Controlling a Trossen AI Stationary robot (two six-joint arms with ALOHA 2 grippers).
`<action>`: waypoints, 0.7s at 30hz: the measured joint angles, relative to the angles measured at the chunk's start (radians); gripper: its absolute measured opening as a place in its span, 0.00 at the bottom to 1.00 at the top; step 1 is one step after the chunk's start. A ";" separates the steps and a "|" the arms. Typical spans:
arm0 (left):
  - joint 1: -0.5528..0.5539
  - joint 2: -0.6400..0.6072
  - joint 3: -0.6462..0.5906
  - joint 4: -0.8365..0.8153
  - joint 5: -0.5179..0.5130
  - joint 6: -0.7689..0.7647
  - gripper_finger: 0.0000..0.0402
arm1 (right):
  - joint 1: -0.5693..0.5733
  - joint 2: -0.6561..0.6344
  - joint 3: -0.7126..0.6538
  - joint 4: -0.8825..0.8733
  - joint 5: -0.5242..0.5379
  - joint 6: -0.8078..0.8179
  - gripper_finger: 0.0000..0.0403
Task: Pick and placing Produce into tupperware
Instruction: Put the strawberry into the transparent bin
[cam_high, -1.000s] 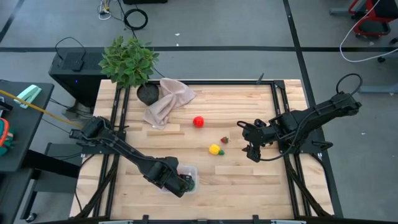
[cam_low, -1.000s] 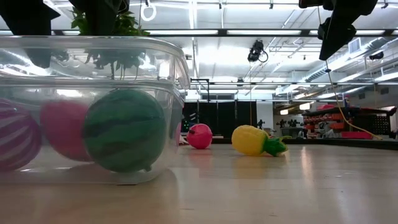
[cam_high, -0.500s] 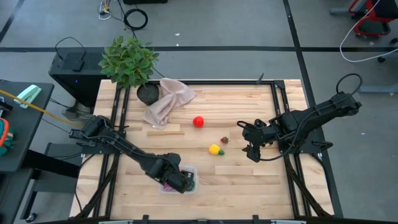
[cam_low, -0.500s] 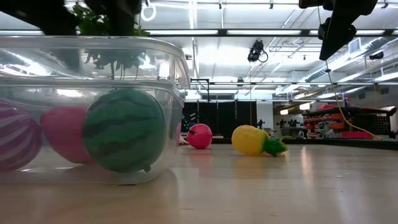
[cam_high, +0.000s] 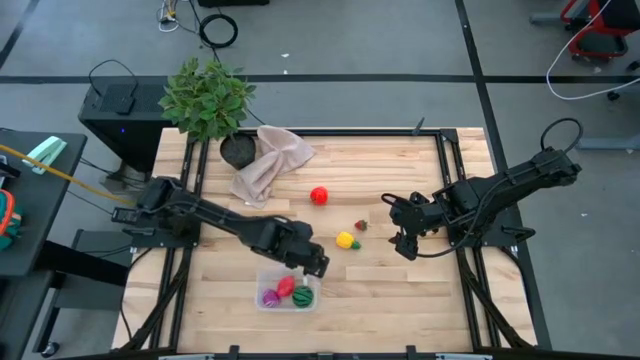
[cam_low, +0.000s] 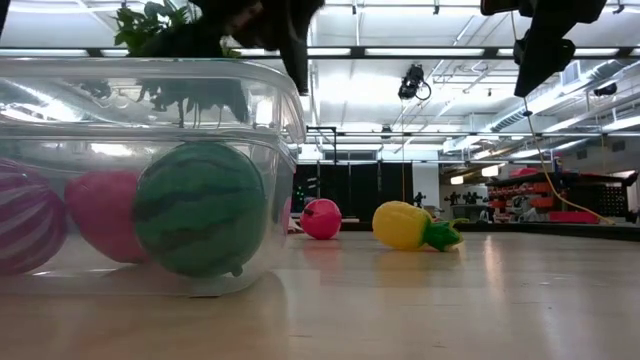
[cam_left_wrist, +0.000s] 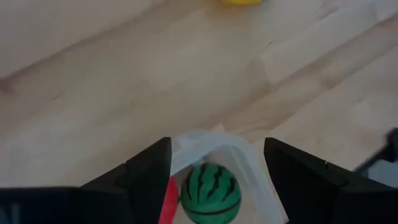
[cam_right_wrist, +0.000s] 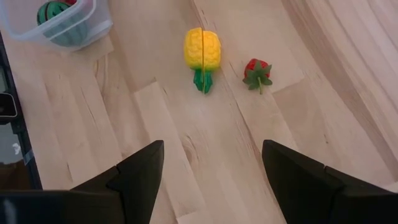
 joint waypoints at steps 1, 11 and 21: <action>-0.007 -0.019 0.000 0.001 -0.029 0.010 0.64 | -0.001 0.000 0.000 0.000 0.000 0.000 0.69; -0.117 -0.237 -0.001 -0.016 -0.549 0.080 0.52 | -0.089 0.000 0.000 0.041 -0.004 -0.031 0.69; -0.131 -0.291 -0.004 -0.132 -0.381 0.248 0.34 | -0.171 0.000 0.000 0.124 -0.055 -0.056 0.69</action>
